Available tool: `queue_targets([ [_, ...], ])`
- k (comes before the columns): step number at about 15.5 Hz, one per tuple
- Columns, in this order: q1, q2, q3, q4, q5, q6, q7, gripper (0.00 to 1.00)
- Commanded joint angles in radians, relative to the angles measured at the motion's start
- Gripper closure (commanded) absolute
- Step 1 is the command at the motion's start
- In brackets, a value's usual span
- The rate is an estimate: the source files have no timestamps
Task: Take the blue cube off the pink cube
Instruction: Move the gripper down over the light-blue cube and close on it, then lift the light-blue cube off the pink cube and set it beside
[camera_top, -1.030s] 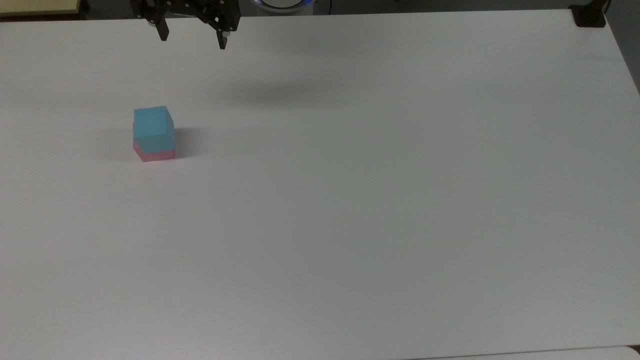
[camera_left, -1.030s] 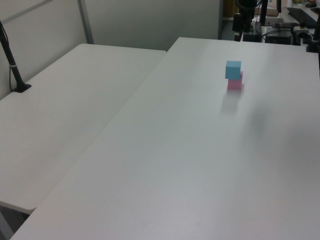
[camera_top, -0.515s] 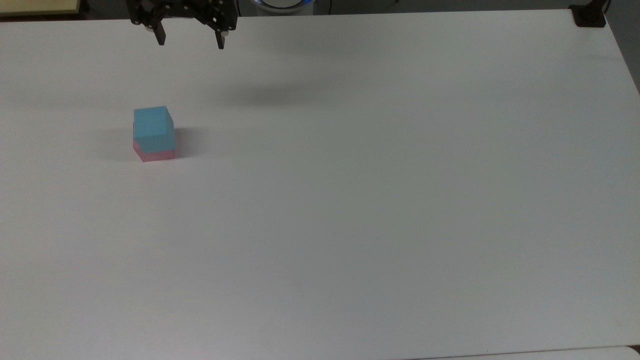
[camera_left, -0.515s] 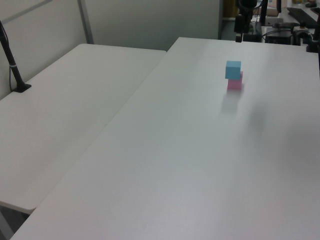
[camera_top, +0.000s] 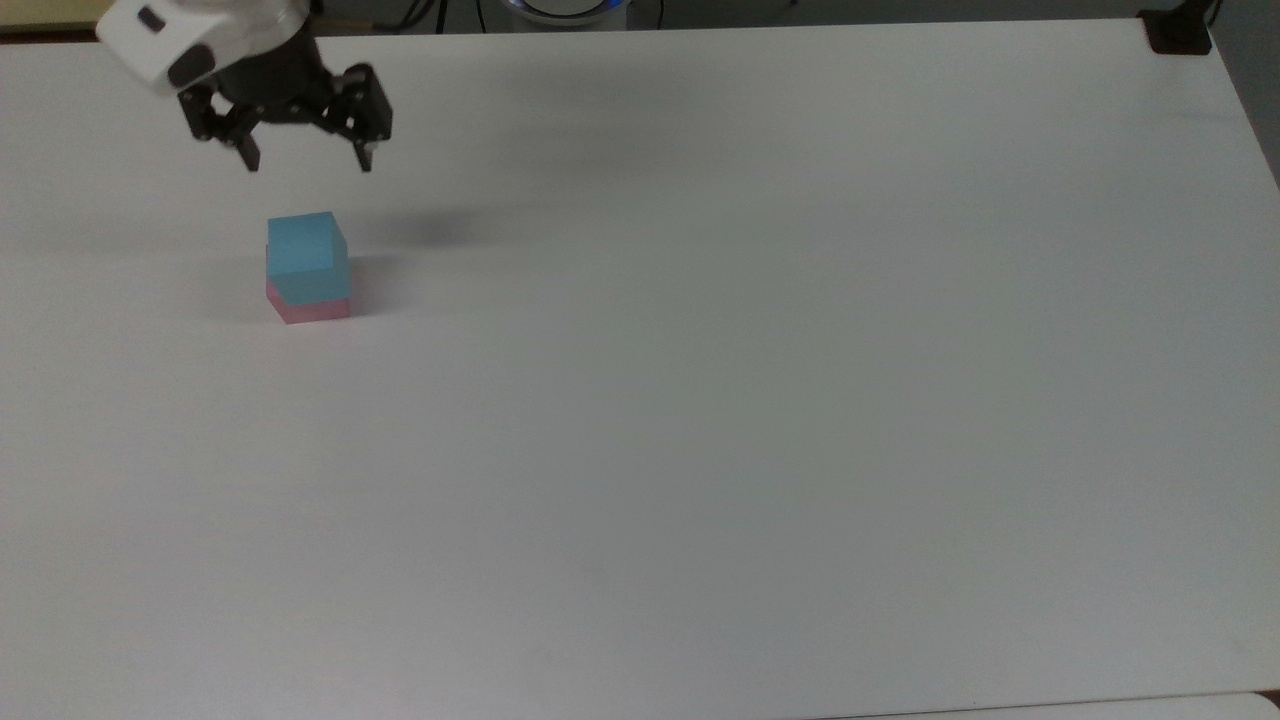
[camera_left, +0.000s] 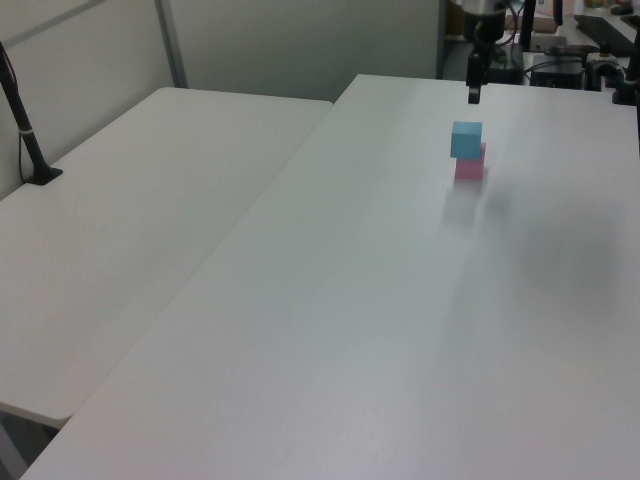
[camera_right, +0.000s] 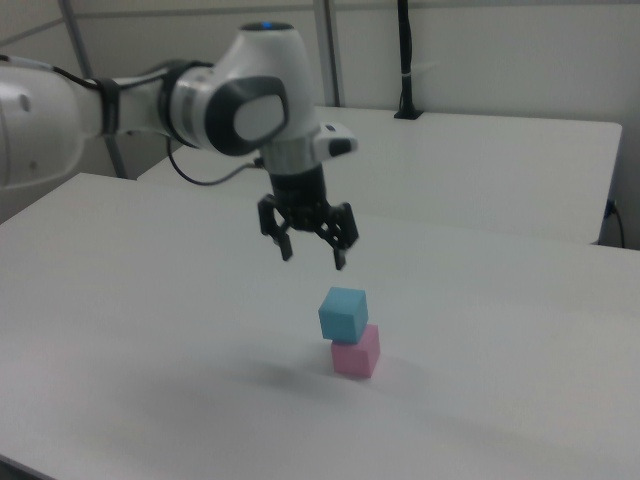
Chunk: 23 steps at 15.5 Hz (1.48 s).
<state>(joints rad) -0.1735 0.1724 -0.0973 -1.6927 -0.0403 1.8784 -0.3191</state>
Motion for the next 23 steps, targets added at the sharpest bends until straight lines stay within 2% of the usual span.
queue_targets([
  [1, -0.014, 0.076, -0.004, -0.001, -0.061, 0.062, -0.028, 0.00],
  [8, -0.009, 0.145, -0.004, -0.019, -0.076, 0.122, -0.025, 0.00],
  [9, -0.009, 0.145, -0.004, -0.027, -0.076, 0.130, -0.028, 0.08],
  [10, -0.009, 0.144, -0.004, -0.030, -0.076, 0.131, -0.029, 0.25],
  [11, -0.011, 0.144, -0.004, -0.030, -0.076, 0.128, -0.038, 0.53],
  [13, -0.009, 0.133, -0.002, -0.028, -0.076, 0.117, -0.045, 0.76],
  [16, 0.014, 0.098, 0.013, -0.007, -0.064, 0.062, -0.025, 0.76],
  [18, 0.060, 0.098, 0.022, 0.005, -0.062, 0.061, 0.026, 0.76],
  [20, 0.138, 0.127, 0.022, 0.001, -0.064, 0.099, 0.147, 0.75],
  [23, 0.198, 0.186, 0.022, -0.015, -0.063, 0.192, 0.244, 0.67],
])
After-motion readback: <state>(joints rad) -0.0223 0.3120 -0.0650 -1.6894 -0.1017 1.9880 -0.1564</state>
